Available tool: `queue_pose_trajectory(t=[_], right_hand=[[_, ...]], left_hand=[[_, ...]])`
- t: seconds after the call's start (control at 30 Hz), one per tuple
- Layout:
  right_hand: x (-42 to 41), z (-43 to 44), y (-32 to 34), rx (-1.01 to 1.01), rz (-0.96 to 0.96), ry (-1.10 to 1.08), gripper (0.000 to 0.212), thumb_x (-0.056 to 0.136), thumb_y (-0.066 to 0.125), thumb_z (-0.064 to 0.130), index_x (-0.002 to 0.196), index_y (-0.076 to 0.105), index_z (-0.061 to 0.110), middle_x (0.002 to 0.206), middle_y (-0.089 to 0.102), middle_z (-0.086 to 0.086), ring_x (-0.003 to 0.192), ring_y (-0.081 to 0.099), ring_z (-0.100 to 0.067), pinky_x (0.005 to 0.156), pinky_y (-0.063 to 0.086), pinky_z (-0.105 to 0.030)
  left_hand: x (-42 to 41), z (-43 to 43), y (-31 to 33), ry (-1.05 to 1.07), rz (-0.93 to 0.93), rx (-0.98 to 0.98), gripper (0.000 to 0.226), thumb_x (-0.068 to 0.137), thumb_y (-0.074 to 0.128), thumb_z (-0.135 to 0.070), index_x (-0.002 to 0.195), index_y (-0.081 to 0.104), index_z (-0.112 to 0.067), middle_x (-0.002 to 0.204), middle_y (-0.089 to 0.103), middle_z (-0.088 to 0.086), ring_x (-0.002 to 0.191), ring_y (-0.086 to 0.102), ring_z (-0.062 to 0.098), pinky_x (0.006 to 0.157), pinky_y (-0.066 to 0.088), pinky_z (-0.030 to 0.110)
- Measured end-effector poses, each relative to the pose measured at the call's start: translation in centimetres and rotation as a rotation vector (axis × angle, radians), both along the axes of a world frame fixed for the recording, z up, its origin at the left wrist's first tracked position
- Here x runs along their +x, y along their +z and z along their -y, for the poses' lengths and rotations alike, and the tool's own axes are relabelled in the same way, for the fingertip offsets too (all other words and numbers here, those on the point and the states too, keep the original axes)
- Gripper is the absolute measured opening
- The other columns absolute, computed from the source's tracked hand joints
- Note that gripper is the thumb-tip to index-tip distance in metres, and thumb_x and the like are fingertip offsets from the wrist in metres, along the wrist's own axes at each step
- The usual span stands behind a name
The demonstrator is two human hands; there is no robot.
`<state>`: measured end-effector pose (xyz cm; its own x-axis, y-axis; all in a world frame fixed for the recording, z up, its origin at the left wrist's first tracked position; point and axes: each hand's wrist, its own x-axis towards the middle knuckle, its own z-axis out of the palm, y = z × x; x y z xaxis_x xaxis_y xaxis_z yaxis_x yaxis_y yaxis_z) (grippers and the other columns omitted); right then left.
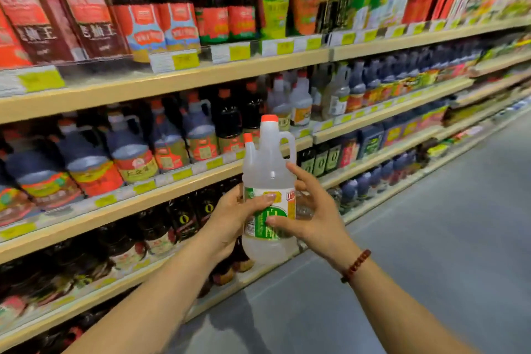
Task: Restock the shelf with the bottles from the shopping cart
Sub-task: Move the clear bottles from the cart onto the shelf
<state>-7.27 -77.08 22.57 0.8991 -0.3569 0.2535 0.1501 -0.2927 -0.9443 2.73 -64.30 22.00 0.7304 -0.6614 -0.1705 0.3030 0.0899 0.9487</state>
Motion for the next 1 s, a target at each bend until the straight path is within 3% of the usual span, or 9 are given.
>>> queue_pose_trajectory(t=[0.2,0.43,0.63,0.73,0.9,1.0], right_hand=[[-1.2,6.7,-0.8,0.094,0.014,-0.129,0.083,0.064,0.082,0.007,0.127,0.044,0.045,0.123,0.054,0.005,0.099,0.060,0.002,0.070,0.056,-0.020],[1.4,15.0,-2.2,0.078,-0.016,-0.258,0.084,0.063,0.083,0.011,0.127,0.043,0.047,0.121,0.057,0.010,0.101,0.062,-0.003,0.071,0.058,-0.026],[7.4,22.9,-3.3,0.088,-0.065,-0.277,0.086,0.064,0.082,0.011,0.136,0.041,0.033,0.120,0.058,0.009,0.100,0.064,-0.007,0.074,0.058,-0.030],[11.0,26.6,-3.7,0.070,-0.091,-0.288,0.088,0.059,0.082,0.028,0.136,0.040,0.036,0.124,0.056,0.008,0.104,0.063,-0.013,0.075,0.058,-0.029],[15.7,31.8,-5.0,0.066,-0.103,-0.276,0.085,0.061,0.083,0.025,0.134,0.041,0.040,0.127,0.054,0.010,0.108,0.059,-0.012,0.074,0.056,-0.021],[17.5,34.6,-6.1,0.048,-0.118,-0.258,0.087,0.058,0.082,0.041,0.135,0.040,0.042,0.131,0.053,0.010,0.113,0.058,-0.013,0.082,0.057,-0.033]], left_hand=[[0.8,8.0,0.2,-0.152,0.077,0.083,0.047,0.063,0.073,-0.023,0.108,0.065,-0.016,0.099,0.074,0.007,0.090,0.071,0.022,0.069,0.057,0.029],[5.0,17.5,-1.0,-0.314,0.132,0.150,0.028,0.080,0.069,-0.013,0.107,0.064,-0.019,0.087,0.075,-0.004,0.072,0.071,0.006,0.053,0.050,0.013],[11.3,25.6,-2.6,-0.330,0.106,0.157,0.031,0.076,0.072,-0.017,0.106,0.066,-0.015,0.100,0.074,0.007,0.084,0.072,0.018,0.062,0.054,0.024],[14.8,29.3,-2.9,-0.307,0.104,0.162,0.027,0.076,0.073,-0.014,0.103,0.067,-0.016,0.098,0.074,0.005,0.085,0.072,0.019,0.066,0.056,0.026],[19.0,33.8,-3.8,-0.286,0.091,0.146,0.028,0.080,0.070,-0.010,0.107,0.066,-0.013,0.099,0.074,0.005,0.090,0.071,0.019,0.070,0.057,0.025],[20.3,36.1,-4.7,-0.199,0.091,0.172,0.031,0.077,0.072,-0.007,0.107,0.066,-0.011,0.100,0.074,0.007,0.090,0.071,0.021,0.076,0.058,0.030]])
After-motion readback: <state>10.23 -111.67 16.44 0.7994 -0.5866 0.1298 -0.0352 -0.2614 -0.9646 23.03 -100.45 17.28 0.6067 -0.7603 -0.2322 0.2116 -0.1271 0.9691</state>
